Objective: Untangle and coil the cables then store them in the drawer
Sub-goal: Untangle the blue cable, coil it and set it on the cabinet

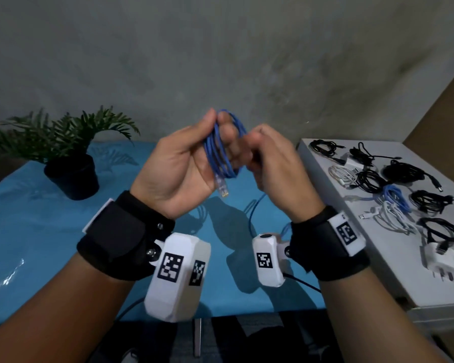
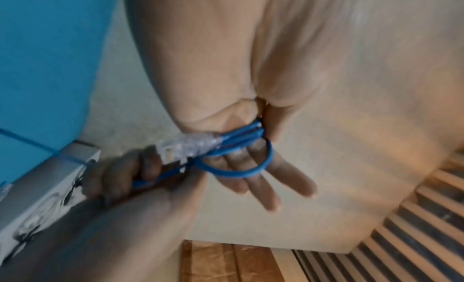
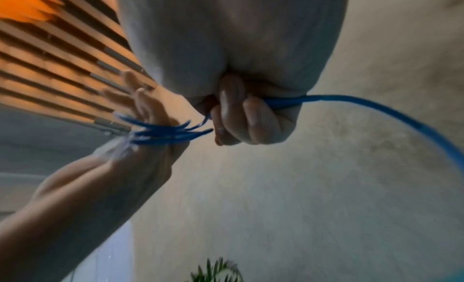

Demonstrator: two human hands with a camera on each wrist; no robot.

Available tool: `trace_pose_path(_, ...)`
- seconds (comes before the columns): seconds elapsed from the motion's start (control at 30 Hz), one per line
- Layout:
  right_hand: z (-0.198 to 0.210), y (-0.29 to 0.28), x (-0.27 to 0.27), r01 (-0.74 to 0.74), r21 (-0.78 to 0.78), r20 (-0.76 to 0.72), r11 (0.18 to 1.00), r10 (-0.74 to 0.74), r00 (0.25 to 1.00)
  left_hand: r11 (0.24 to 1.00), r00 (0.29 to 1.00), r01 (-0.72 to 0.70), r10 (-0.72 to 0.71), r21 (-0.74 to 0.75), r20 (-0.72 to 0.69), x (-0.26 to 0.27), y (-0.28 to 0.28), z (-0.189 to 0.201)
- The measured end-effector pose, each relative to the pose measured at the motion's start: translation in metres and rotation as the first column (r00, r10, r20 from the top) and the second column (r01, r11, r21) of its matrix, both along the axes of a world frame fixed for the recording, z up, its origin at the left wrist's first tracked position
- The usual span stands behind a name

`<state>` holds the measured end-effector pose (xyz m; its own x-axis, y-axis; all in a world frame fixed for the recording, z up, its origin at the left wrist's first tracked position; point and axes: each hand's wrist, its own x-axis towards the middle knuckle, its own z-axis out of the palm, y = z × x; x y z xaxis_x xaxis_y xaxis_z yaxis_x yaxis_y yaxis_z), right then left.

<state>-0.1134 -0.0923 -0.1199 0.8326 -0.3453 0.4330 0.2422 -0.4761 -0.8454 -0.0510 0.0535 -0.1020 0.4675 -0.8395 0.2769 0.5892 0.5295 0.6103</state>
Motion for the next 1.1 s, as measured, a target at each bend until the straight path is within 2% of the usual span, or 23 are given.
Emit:
trace_pose_path(0.07, -0.010, 0.009, 0.004, 0.009, -0.085, -0.023, 0.996, -0.011, 1.000, 0.996, 0.992, -0.049, 0.040, -0.079, -0.116, 0.002, -0.001, 0.003)
trace_pose_path(0.13, -0.014, 0.018, 0.005, 0.023, -0.234, -0.062, 0.972, -0.038, 0.997, 0.987, 0.979, -0.146, 0.134, -0.071, -0.152, 0.003, -0.003, 0.005)
trace_pose_path(0.27, -0.014, 0.018, 0.004, -0.063, -0.438, -0.209, 0.897, -0.033, 0.977, 0.923, 0.921, -0.379, 0.383, 0.070, -0.067, 0.010, -0.005, 0.003)
trace_pose_path(0.33, -0.015, 0.018, 0.004, -0.137, -0.535, -0.291, 0.834, -0.029, 0.956, 0.848, 0.857, -0.515, 0.508, 0.123, 0.086, 0.015, -0.005, 0.000)
trace_pose_path(0.4, -0.015, 0.021, 0.002, -0.209, -0.569, -0.331, 0.796, 0.011, 0.943, 0.724, 0.722, -0.673, 0.597, 0.154, 0.349, 0.015, -0.006, -0.001)
trace_pose_path(0.47, -0.010, 0.021, -0.002, -0.247, -0.576, -0.359, 0.779, 0.030, 0.933, 0.618, 0.561, -0.775, 0.578, 0.131, 0.593, 0.008, -0.007, -0.002)
trace_pose_path(0.5, -0.007, 0.018, -0.003, -0.246, -0.574, -0.362, 0.781, 0.027, 0.932, 0.571, 0.452, -0.817, 0.539, 0.086, 0.711, 0.006, -0.008, -0.005)
trace_pose_path(0.53, -0.002, 0.014, -0.005, -0.231, -0.564, -0.346, 0.793, 0.028, 0.938, 0.512, 0.295, -0.859, 0.468, 0.017, 0.833, 0.006, -0.008, -0.009)
trace_pose_path(0.57, 0.004, 0.009, -0.008, -0.208, -0.539, -0.308, 0.817, 0.038, 0.951, 0.452, 0.109, -0.890, 0.348, -0.064, 0.931, 0.006, -0.008, -0.012)
trace_pose_path(0.6, 0.007, 0.002, -0.010, -0.172, -0.493, -0.250, 0.853, 0.050, 0.967, 0.407, -0.041, -0.905, 0.197, -0.119, 0.980, 0.008, -0.007, -0.015)
trace_pose_path(0.63, 0.010, -0.005, -0.013, -0.137, -0.434, -0.191, 0.890, 0.058, 0.980, 0.391, -0.073, -0.914, 0.092, -0.103, 0.993, 0.011, -0.008, -0.018)
trace_pose_path(0.67, 0.011, -0.010, -0.015, -0.113, -0.377, -0.145, 0.919, 0.062, 0.988, 0.432, 0.030, -0.902, 0.054, 0.004, 0.998, 0.012, -0.008, -0.019)
trace_pose_path(0.73, 0.012, -0.011, -0.019, -0.102, -0.307, -0.094, 0.946, 0.077, 0.993, 0.574, 0.304, -0.784, 0.025, 0.235, 0.952, 0.009, -0.008, -0.018)
trace_pose_path(0.77, 0.012, -0.009, -0.020, -0.105, -0.296, -0.080, 0.950, 0.085, 0.993, 0.614, 0.366, -0.732, -0.012, 0.295, 0.931, 0.005, -0.008, -0.015)
trace_pose_path(0.83, 0.012, -0.005, -0.019, -0.111, -0.282, -0.055, 0.953, 0.099, 0.994, 0.666, 0.433, -0.647, -0.082, 0.373, 0.898, 0.001, -0.008, -0.010)
trace_pose_path(0.9, 0.015, -0.005, -0.020, -0.131, -0.249, -0.031, 0.960, 0.127, 0.991, 0.717, 0.548, -0.556, -0.065, 0.420, 0.834, 0.001, -0.005, -0.006)
trace_pose_path(0.97, 0.021, -0.011, -0.022, -0.147, -0.216, 0.008, 0.965, 0.152, 0.988, 0.775, 0.649, -0.466, -0.029, 0.427, 0.760, 0.005, 0.001, -0.003)
trace_pose_path(1.1, 0.024, -0.023, -0.019, -0.035, -0.163, 0.041, 0.986, 0.043, 0.998, 0.875, 0.821, -0.291, 0.020, 0.387, 0.571, 0.007, 0.009, 0.000)
